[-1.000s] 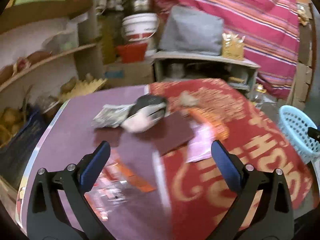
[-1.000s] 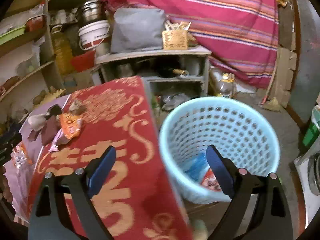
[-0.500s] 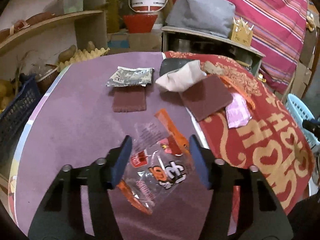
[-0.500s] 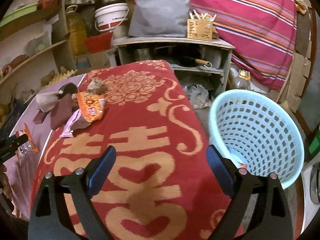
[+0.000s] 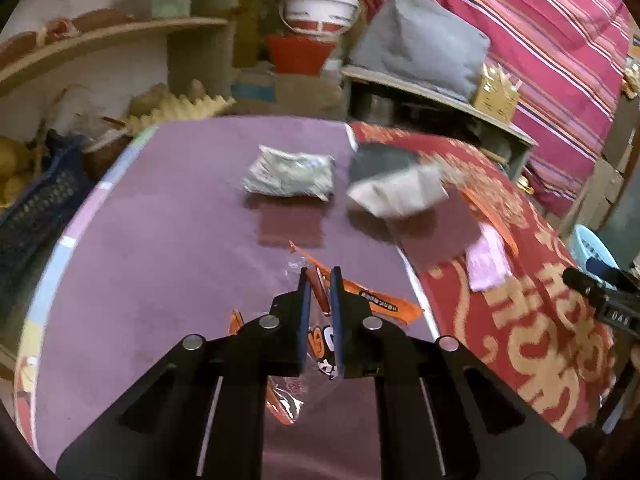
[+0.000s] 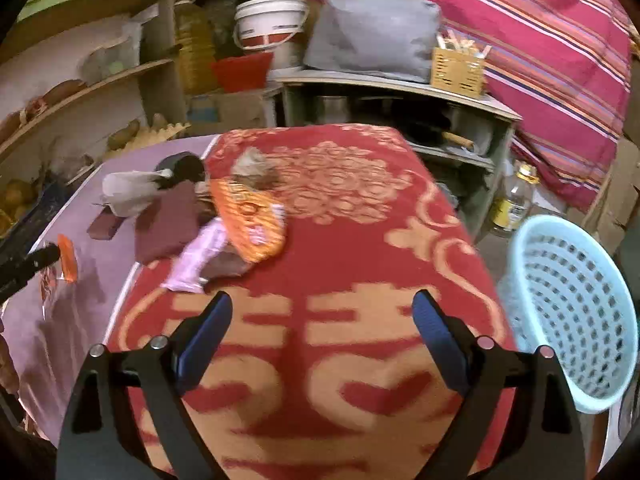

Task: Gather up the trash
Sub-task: 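Grasp the clear orange-printed wrapper with the left tool while the right tool grasps a clear plastic bag, then carry the clear wrapper with the left tool while the right tool carries the plastic bag to the basket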

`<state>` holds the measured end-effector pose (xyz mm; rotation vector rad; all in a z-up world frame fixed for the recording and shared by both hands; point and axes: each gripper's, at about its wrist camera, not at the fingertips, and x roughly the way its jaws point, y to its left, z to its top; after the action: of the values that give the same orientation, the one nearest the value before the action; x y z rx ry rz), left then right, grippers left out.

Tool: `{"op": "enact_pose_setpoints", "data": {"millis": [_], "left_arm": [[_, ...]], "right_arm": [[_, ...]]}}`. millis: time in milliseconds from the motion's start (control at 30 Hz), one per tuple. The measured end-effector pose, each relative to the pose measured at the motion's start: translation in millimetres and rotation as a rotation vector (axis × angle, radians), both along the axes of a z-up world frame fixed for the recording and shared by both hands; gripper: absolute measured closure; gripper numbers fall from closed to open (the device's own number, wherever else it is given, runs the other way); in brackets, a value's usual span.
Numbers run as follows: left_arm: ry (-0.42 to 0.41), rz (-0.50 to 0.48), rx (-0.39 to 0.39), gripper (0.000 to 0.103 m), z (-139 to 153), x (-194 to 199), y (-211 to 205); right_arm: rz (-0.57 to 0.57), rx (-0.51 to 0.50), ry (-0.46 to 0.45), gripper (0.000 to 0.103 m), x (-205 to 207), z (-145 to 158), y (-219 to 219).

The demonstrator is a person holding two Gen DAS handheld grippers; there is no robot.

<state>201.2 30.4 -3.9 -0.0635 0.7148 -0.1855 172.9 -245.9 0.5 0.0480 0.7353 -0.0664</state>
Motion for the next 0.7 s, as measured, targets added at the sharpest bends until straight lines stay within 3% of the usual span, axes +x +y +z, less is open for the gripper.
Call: {"op": "enact_pose_setpoints", "data": {"millis": [433, 500, 567, 700], "left_arm": [[-0.019, 0.047, -0.009, 0.095, 4.1, 7.1, 17.0], [-0.018, 0.047, -0.019, 0.095, 3.7, 8.1, 19.1], [-0.015, 0.048, -0.027, 0.095, 3.2, 7.8, 20.5], [-0.01, 0.049, -0.035, 0.095, 2.1, 7.5, 20.8]], "right_arm": [[0.013, 0.105, 0.105, 0.015, 46.0, -30.0, 45.0], [0.002, 0.173, 0.117, 0.024, 51.3, -33.8, 40.9], [-0.003, 0.231, 0.129, 0.04, 58.9, -37.0, 38.3], [0.005, 0.258, 0.124, 0.064, 65.7, -36.5, 40.1]]}}
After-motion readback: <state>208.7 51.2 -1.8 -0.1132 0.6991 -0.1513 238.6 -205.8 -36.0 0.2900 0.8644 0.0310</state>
